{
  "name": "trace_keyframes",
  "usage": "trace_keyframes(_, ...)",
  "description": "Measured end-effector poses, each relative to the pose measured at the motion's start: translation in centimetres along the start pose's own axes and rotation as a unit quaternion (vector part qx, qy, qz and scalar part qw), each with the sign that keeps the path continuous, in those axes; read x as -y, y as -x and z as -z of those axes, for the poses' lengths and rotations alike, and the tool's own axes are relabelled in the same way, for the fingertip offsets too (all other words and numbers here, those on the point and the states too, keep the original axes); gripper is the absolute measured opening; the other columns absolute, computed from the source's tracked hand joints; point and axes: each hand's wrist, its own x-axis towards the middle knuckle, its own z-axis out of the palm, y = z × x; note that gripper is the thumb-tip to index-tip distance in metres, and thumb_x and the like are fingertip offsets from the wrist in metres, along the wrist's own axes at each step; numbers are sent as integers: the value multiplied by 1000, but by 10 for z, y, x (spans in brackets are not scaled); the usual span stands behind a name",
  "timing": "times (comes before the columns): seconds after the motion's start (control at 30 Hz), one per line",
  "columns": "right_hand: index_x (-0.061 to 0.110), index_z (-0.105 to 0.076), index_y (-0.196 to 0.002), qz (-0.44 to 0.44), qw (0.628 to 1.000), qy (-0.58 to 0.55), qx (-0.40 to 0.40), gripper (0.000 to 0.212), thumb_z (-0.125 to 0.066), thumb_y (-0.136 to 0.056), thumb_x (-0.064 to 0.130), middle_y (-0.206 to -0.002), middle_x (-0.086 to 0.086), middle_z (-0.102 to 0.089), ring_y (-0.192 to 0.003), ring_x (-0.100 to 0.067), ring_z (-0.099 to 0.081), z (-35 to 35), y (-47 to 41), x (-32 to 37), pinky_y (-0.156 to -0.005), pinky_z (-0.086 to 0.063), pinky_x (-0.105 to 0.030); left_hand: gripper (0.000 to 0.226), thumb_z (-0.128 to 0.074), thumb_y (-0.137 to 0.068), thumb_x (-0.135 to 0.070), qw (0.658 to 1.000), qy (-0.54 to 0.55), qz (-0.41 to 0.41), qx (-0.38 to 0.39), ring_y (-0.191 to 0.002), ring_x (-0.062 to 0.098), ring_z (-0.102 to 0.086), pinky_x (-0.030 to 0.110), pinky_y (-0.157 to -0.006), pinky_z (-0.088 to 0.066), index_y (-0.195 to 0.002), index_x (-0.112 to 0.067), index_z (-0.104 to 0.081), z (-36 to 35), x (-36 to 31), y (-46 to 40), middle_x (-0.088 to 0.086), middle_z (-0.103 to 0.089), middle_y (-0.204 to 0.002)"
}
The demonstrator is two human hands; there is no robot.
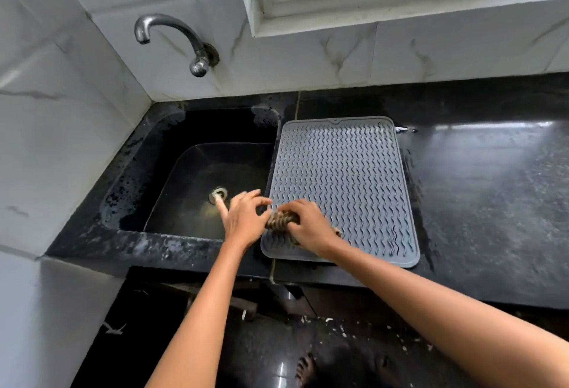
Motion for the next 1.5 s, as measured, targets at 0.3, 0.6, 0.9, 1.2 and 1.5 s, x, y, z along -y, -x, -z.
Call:
trace_keyframes(0.3,13,-54,-127,277,901,316,106,45,-48,-83,10,-118,-7,-52,-101,-33,-42,-5,18,-25,-82,-43,-41,38,-69,-84,-12,979,91,139,-119,-133,21,-45,40,-118,-19,-120,-19,-66,-20,-26,54,1,-52,-141)
trace_keyframes(0.6,20,-54,-128,327,838,385,206,41,-48,-89,13,-131,-2,-40,-115,-30,-34,43,29,-33,-79,-41,-38,54,-44,-94,-5,997,17,61,35,-131,28,-48,42,-104,-42,-146,-17,-36,-41,-45,67,1,-34,-154)
trace_keyframes(0.9,13,-58,-81,335,785,431,292,20,-45,-82,-2,-121,-3,-47,-103,-26,-35,129,45,-74,-62,-35,-38,66,-34,-90,10,998,-31,58,-10,-132,19,-47,35,-97,-49,-150,-17,-27,-51,-50,73,-4,-23,-158)
trace_keyframes(1.2,6,-63,-93,334,690,526,368,12,-53,-88,7,-120,3,-49,-111,-24,-37,168,48,-77,-67,-41,-35,63,-31,-93,8,997,-54,51,7,-136,19,-41,36,-103,-43,-151,-16,-24,-46,-55,73,-3,-22,-158)
trace_keyframes(1.5,23,-58,-125,348,808,391,272,45,-46,-86,4,-123,-1,-45,-94,-15,-29,154,50,-110,-60,-34,-26,61,-26,-101,-44,999,-20,-22,28,-148,16,1,30,-117,3,-152,-17,-4,-83,-114,72,1,-2,-160)
